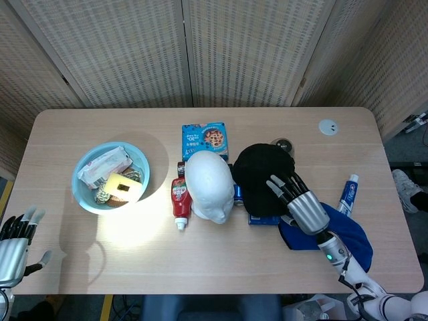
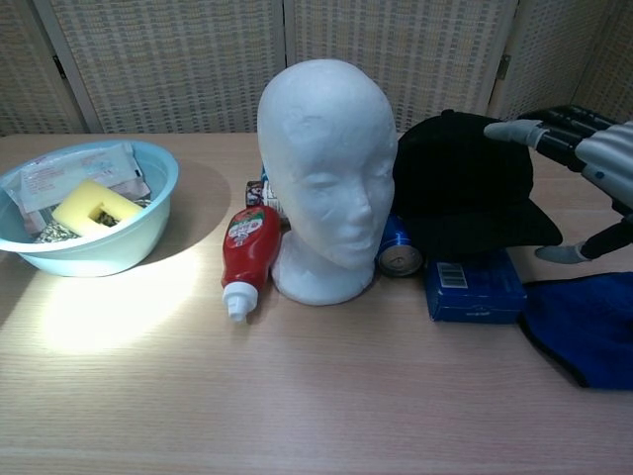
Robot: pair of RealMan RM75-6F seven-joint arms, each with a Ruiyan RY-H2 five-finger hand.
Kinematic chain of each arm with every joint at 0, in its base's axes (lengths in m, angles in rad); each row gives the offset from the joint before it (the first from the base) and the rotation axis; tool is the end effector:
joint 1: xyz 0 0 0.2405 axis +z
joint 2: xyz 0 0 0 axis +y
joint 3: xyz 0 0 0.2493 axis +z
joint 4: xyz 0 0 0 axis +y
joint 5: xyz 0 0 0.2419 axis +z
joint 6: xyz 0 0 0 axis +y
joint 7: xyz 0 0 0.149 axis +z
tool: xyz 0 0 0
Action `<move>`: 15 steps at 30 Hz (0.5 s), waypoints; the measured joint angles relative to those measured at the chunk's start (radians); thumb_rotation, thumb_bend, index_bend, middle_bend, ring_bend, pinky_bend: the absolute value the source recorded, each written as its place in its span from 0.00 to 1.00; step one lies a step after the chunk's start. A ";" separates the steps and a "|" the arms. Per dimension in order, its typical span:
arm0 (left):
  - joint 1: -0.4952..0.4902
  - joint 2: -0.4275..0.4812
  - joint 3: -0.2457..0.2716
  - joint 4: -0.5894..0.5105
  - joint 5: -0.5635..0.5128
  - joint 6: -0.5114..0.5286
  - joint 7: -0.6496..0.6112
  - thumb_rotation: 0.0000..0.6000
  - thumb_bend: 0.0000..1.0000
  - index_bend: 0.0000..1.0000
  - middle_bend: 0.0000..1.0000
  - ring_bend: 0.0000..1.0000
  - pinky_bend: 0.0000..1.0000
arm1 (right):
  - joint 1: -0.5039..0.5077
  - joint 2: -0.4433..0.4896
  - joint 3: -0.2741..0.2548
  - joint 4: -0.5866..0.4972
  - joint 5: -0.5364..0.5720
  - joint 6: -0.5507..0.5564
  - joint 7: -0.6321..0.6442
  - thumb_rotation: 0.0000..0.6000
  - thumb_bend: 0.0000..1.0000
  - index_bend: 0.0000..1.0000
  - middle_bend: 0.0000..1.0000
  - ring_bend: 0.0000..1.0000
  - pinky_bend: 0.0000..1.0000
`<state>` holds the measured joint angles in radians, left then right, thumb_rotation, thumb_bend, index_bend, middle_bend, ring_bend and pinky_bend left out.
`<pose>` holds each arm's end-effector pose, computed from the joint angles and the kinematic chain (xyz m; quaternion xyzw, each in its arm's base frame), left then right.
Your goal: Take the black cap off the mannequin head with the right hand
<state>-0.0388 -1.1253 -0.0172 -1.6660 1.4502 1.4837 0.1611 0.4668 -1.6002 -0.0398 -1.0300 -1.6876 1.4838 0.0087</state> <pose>-0.3220 0.1643 0.1170 -0.5987 -0.3926 -0.3246 0.6181 -0.2581 -0.2849 -0.0032 0.7375 -0.2048 0.4609 0.4490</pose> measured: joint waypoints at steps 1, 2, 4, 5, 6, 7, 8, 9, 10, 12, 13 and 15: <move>0.000 0.000 0.000 0.000 0.000 0.000 0.000 1.00 0.25 0.04 0.01 0.08 0.03 | -0.003 0.008 -0.003 -0.013 -0.004 -0.002 -0.011 1.00 0.00 0.00 0.00 0.00 0.00; 0.000 0.000 0.000 0.000 -0.001 -0.001 0.001 1.00 0.25 0.04 0.01 0.08 0.03 | -0.006 0.016 -0.006 -0.026 -0.006 -0.004 -0.018 1.00 0.00 0.00 0.00 0.00 0.00; -0.001 0.000 0.000 -0.001 -0.002 -0.004 0.004 1.00 0.25 0.04 0.01 0.08 0.03 | -0.013 0.030 -0.011 -0.054 -0.005 -0.017 -0.036 1.00 0.00 0.00 0.00 0.00 0.00; -0.002 -0.001 0.000 -0.003 -0.002 -0.006 0.006 1.00 0.25 0.04 0.01 0.08 0.03 | -0.015 0.035 -0.012 -0.065 -0.004 -0.025 -0.046 1.00 0.00 0.00 0.00 0.00 0.00; -0.003 -0.001 0.000 -0.003 -0.001 -0.007 0.007 1.00 0.25 0.04 0.01 0.08 0.03 | -0.017 0.041 -0.013 -0.080 -0.003 -0.032 -0.062 1.00 0.00 0.00 0.00 0.00 0.00; -0.004 -0.001 0.000 -0.004 0.000 -0.007 0.008 1.00 0.25 0.04 0.01 0.08 0.03 | -0.020 0.043 -0.013 -0.090 -0.003 -0.034 -0.072 1.00 0.00 0.00 0.00 0.00 0.00; -0.005 0.000 0.000 -0.006 0.003 -0.007 0.009 1.00 0.25 0.04 0.01 0.08 0.03 | -0.022 0.045 -0.013 -0.098 -0.006 -0.033 -0.077 1.00 0.00 0.00 0.00 0.00 0.00; -0.005 0.000 0.000 -0.007 0.004 -0.007 0.009 1.00 0.25 0.04 0.01 0.08 0.03 | -0.025 0.046 -0.012 -0.103 -0.011 -0.025 -0.079 1.00 0.00 0.00 0.00 0.00 0.00; -0.005 0.000 0.000 -0.007 0.005 -0.005 0.010 1.00 0.25 0.04 0.01 0.08 0.03 | -0.027 0.046 -0.011 -0.103 -0.015 -0.016 -0.080 1.00 0.00 0.00 0.00 0.00 0.00; -0.004 0.001 -0.002 -0.008 0.006 0.001 0.009 1.00 0.25 0.04 0.01 0.08 0.03 | -0.034 0.047 -0.005 -0.102 -0.024 0.016 -0.079 1.00 0.00 0.00 0.00 0.00 0.00; -0.003 0.002 -0.003 -0.008 0.005 0.003 0.009 1.00 0.25 0.04 0.01 0.08 0.03 | -0.038 0.048 -0.002 -0.103 -0.027 0.033 -0.078 1.00 0.00 0.00 0.00 0.00 0.00; -0.004 0.004 -0.007 -0.009 0.001 0.003 0.009 1.00 0.25 0.04 0.01 0.08 0.03 | -0.051 0.055 0.009 -0.111 -0.032 0.073 -0.076 1.00 0.00 0.00 0.00 0.00 0.00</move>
<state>-0.0429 -1.1217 -0.0238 -1.6749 1.4509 1.4863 0.1697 0.4156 -1.5449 -0.0311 -1.1407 -1.7199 1.5573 -0.0670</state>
